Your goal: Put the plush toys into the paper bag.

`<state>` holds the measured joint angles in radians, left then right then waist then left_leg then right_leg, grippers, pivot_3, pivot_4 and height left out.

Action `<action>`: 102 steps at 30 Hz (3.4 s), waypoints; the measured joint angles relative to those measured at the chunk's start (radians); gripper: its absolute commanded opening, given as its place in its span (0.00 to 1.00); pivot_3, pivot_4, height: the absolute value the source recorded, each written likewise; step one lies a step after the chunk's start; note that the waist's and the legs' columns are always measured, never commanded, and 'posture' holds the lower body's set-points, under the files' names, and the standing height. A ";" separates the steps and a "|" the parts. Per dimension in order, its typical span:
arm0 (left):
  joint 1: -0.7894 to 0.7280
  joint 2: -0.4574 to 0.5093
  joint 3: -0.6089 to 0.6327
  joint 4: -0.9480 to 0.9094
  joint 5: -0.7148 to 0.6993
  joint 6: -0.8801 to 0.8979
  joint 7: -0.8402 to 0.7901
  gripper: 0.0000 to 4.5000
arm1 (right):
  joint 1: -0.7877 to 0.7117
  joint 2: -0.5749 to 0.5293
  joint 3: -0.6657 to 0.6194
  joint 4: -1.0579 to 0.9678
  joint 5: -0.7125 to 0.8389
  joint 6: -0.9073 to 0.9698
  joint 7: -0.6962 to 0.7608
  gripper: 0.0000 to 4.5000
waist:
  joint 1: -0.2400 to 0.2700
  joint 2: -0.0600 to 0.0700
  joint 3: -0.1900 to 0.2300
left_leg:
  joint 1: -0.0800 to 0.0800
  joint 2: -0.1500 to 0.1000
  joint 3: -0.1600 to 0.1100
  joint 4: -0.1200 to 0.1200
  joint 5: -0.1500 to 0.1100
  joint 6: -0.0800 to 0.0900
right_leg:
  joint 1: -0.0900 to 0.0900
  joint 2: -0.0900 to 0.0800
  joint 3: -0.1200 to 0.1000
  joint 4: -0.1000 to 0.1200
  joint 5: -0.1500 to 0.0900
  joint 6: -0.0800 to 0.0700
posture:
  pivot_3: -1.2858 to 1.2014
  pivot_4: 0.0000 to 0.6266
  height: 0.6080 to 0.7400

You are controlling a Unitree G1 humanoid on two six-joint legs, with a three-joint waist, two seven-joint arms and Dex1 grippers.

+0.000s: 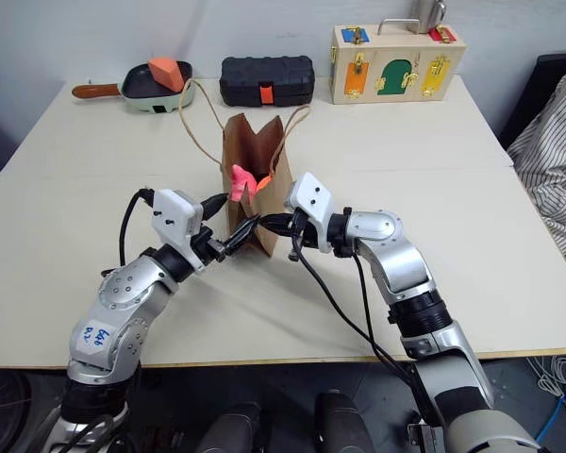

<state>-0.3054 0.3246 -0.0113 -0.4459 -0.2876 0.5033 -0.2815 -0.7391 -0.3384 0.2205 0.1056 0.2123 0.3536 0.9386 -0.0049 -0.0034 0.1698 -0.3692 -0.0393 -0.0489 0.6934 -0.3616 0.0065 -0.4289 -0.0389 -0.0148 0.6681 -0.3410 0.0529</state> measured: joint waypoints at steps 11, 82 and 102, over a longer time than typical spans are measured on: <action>-0.004 -0.016 0.005 0.029 0.003 -0.001 -0.001 0.00 | 0.001 0.006 0.000 -0.021 0.002 0.000 0.000 0.00 | 0.000 0.000 0.000 | 0.000 0.000 0.000 0.000 0.000 0.000 | 0.000 0.000 0.000 0.000 0.000 0.000 | 0.52 0.24 1.00; -0.271 0.373 0.064 0.452 -0.174 -0.169 -0.877 0.00 | 0.621 -0.719 -0.658 -0.602 0.602 0.293 0.249 1.00 | 0.030 -0.002 0.001 | -0.001 0.000 0.000 0.004 -0.003 0.006 | 0.004 0.000 0.001 -0.006 0.002 0.004 | 0.52 0.24 1.00; -0.457 0.396 0.042 0.724 -0.105 -0.240 -0.965 0.26 | 0.589 -0.719 -0.630 -0.576 0.599 0.281 0.228 1.00 | 0.016 -0.002 0.001 | -0.003 0.000 0.001 0.004 -0.004 0.007 | 0.002 0.000 0.000 -0.003 0.003 0.005 | 0.52 0.24 1.00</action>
<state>-0.7626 0.7205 0.0308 0.2777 -0.3924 0.2632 -1.2461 -0.1503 -1.0575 -0.4099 -0.4704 0.8115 0.6342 1.1664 0.0113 -0.0054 0.1710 -0.3721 -0.0389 -0.0477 0.6973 -0.3653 0.0135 -0.4269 -0.0390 -0.0144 0.6654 -0.3385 0.0574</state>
